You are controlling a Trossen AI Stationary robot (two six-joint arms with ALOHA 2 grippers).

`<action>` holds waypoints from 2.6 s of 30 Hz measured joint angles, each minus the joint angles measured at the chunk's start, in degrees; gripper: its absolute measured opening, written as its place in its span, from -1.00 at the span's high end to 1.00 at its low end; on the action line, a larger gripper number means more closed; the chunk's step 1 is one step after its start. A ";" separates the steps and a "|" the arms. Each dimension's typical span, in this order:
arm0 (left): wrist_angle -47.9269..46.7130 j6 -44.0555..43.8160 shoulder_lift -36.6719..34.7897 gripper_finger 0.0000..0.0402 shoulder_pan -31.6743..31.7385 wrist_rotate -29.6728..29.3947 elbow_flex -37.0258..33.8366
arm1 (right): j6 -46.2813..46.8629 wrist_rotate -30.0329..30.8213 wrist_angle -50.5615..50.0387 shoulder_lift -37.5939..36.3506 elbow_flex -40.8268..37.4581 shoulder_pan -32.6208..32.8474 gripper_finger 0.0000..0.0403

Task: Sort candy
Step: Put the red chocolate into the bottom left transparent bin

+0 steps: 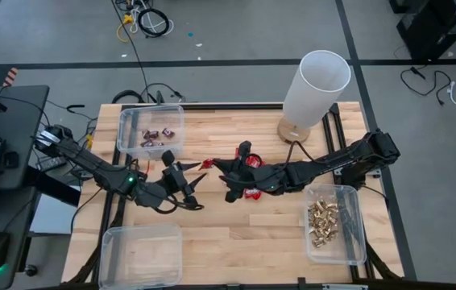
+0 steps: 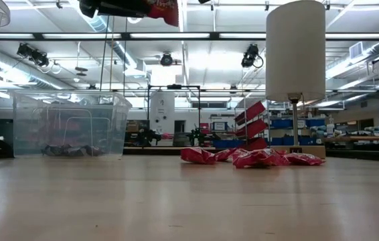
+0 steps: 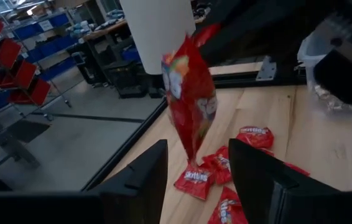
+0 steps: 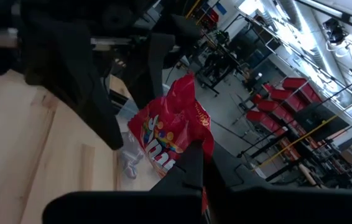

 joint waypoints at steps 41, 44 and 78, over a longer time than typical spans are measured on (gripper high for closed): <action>-3.41 -0.46 -0.02 1.00 -3.69 -15.48 0.02 | 17.64 -6.08 0.37 -1.66 -0.04 -1.20 1.00; -3.23 -0.47 -0.03 1.00 -4.31 -16.95 0.02 | 16.94 -5.49 0.66 -1.70 -0.04 -1.14 1.00; -69.00 -42.23 -3.23 1.00 -24.16 30.60 37.51 | 28.26 -12.13 -33.01 -18.95 0.00 -8.31 1.00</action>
